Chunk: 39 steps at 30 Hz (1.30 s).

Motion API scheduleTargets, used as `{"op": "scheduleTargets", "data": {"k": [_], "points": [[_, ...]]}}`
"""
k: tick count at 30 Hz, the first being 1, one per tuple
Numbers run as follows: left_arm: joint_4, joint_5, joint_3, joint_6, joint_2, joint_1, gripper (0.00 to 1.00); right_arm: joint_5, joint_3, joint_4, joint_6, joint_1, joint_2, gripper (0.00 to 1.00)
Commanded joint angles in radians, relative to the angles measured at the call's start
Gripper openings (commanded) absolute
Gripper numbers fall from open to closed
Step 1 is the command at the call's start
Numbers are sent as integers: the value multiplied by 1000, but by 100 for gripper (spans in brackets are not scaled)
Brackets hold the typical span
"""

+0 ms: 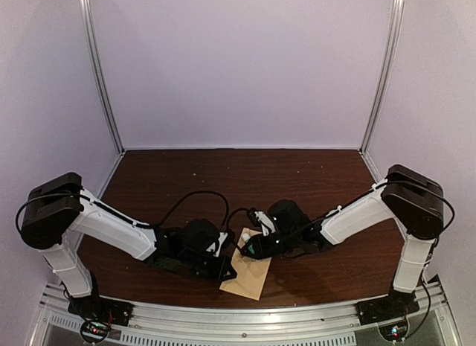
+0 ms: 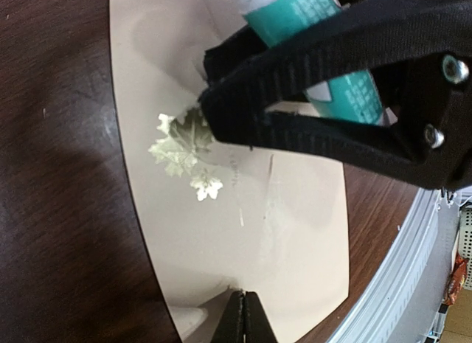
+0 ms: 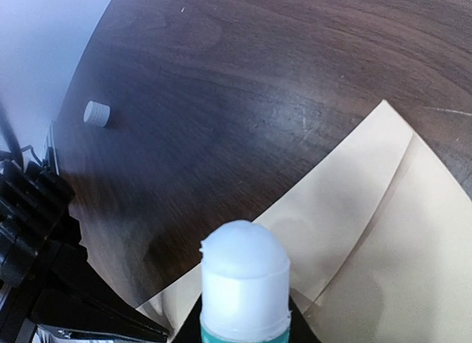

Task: Place the letter into the envelope and seal it
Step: Seal the envelope flap on the envelope.

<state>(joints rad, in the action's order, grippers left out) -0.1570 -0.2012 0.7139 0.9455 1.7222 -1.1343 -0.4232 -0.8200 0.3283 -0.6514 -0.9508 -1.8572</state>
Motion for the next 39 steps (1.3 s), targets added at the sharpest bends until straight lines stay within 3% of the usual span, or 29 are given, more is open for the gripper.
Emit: {"op": "scheduleTargets", "data": {"k": [1, 12, 28, 39], "points": [[23, 25, -7, -6, 0, -4, 0, -45, 5, -25, 1, -39, -29, 0], [27, 27, -9, -8, -7, -4, 0, -33, 20, 0, -52, -118, -23, 0], [39, 30, -13, -5, -21, -4, 0, 39, -22, -69, 6, 7, -37, 0], [42, 33, -8, -7, -19, -4, 0, 14, 22, -72, 12, -3, -11, 0]]}}
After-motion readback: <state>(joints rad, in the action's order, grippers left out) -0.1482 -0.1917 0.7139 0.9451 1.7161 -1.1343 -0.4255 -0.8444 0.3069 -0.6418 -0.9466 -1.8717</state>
